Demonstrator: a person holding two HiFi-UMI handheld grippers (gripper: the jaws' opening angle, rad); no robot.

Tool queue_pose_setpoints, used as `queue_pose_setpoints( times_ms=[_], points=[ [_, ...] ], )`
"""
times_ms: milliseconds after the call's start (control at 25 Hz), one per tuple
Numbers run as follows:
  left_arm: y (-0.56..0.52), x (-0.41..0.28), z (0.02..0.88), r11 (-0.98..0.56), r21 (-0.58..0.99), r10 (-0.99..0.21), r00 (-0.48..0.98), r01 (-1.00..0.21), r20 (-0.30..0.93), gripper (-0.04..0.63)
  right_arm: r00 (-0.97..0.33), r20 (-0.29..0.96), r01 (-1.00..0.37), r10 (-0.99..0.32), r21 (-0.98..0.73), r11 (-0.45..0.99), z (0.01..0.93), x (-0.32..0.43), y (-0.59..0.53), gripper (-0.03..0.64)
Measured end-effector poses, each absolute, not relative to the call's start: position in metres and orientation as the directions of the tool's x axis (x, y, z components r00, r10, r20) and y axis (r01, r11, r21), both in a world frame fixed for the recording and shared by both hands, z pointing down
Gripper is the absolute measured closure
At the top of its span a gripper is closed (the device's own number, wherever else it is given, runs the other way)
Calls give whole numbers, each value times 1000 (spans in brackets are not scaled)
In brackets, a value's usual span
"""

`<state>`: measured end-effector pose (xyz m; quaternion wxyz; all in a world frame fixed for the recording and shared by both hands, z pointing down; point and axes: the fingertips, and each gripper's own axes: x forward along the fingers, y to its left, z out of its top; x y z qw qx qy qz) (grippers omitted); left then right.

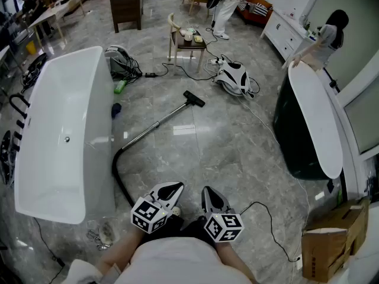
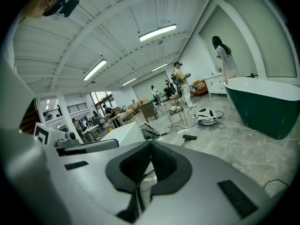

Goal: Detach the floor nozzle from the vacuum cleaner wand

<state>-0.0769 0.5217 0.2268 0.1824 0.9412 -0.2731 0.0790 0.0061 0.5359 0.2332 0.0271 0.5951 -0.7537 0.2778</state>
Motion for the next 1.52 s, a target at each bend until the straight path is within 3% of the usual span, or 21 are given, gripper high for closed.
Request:
queue_pose_setpoints(
  times_ms=[920,1520],
  points=[
    [535,-72,241,-765,376,-451,852,-523,267,584,-303,417,-895,-857,-433,106,247,3,542,600],
    [475,-72,239,-723,393,-502,823,-568,266,584,-345,412,-884,-843,-444,145,245,9,472,600]
  ],
)
